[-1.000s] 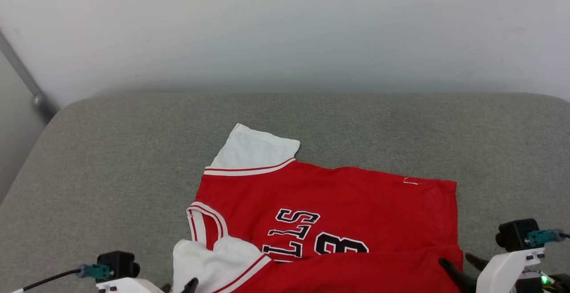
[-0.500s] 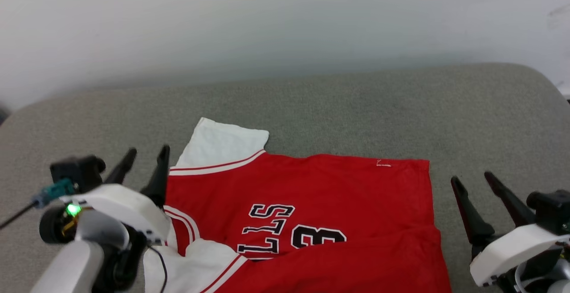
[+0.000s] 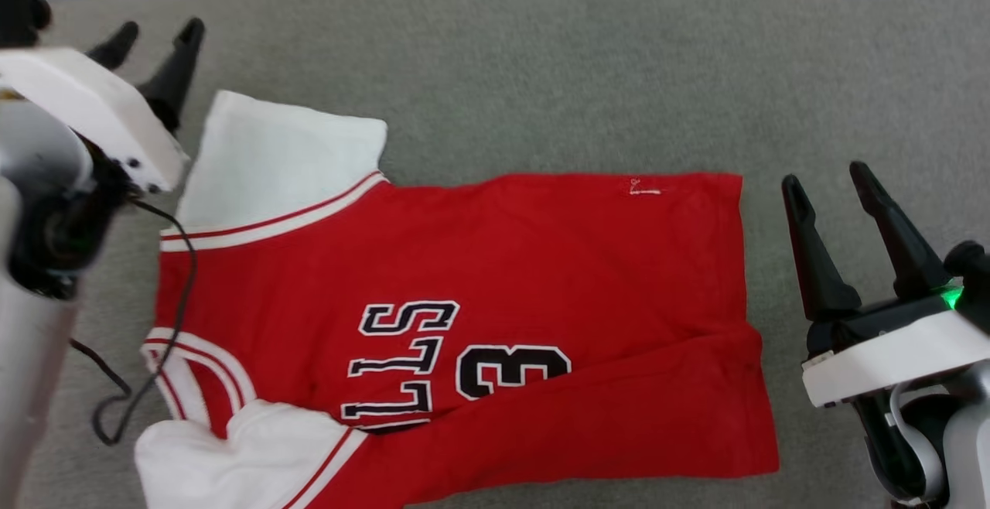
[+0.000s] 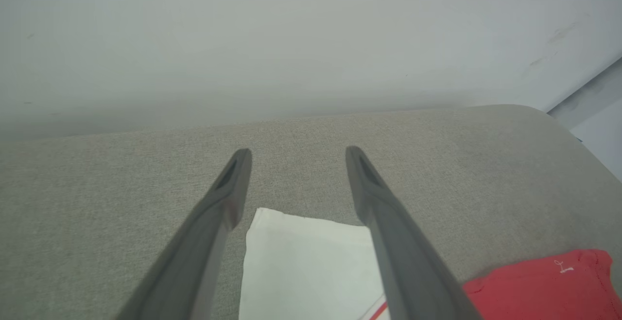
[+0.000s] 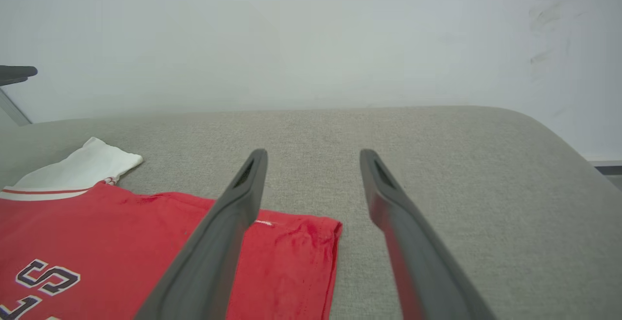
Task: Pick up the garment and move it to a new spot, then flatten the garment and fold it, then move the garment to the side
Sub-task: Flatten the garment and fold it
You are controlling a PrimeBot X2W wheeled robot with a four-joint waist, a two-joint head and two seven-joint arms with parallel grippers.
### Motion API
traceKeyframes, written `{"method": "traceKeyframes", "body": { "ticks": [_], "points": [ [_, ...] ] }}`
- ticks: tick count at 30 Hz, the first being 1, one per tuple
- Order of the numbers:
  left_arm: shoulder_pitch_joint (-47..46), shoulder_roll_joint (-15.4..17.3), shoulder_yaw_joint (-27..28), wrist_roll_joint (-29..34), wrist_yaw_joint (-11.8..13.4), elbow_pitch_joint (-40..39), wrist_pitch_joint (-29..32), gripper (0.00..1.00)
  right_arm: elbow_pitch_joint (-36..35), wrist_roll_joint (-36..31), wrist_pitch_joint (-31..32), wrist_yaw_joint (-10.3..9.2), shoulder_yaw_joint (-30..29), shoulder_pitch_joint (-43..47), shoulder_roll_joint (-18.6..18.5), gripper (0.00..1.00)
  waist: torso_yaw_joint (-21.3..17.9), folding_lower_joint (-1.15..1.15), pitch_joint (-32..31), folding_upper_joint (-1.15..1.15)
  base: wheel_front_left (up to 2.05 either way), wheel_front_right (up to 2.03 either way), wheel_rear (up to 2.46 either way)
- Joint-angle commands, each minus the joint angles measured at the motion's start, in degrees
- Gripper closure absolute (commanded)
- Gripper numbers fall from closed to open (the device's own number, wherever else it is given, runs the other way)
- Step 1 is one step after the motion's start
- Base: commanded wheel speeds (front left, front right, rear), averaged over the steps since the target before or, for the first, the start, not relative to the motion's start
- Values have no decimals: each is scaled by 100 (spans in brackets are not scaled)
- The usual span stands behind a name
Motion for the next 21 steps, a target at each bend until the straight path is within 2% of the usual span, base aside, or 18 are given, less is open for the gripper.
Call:
{"method": "traceKeyframes", "body": {
  "ticks": [1, 4, 10, 12, 15, 16, 17, 18, 21],
  "points": [
    [-130, 97, -5, -37, -37, 83, 170, 0, 5, -33, -29, -2, 20, -93, 34, 0, -340, -1, 468, 0, 0, 0, 0],
    [-426, 381, -91, -273, -151, 323, 1043, 0, 54, -12, -57, -2, 80, -154, 96, 0, -467, -1, 655, 0, 0, 0, 0],
    [-721, 908, -280, -561, -64, 603, 2582, 0, 158, 81, -122, -2, 200, -240, 173, 0, -640, -1, 1018, 0, 0, 0, 0],
    [-726, 979, -322, -618, 29, 714, 2888, 0, 214, 114, -133, -2, 251, -263, 182, 0, -686, -1, 1111, 0, 0, 0, 0],
    [-467, 852, -444, -811, 156, 935, 3334, 0, 291, 167, -127, -2, 265, -299, 170, 0, -731, -1, 1189, 0, 0, 0, 0],
    [-402, 792, -495, -866, 177, 980, 3425, 45, 321, 188, -97, -2, 263, -307, 150, 0, -736, -1, 1204, 0, 0, 0, 0],
    [-347, 716, -533, -939, 198, 1009, 3512, 69, 345, 233, -68, -2, 254, -324, 127, 0, -736, -1, 1210, 0, 0, 0, 0],
    [-297, 635, -565, -984, 198, 1022, 3551, 100, 365, 292, -17, -2, 247, -345, 102, 0, -730, -1, 1211, 0, 0, 0, 0],
    [-237, 488, -612, -987, 158, 1012, 3432, 100, 460, 559, 249, -2, 246, -472, -27, 0, -689, -1, 1158, 0, 0, 0, 0]
  ]
}}
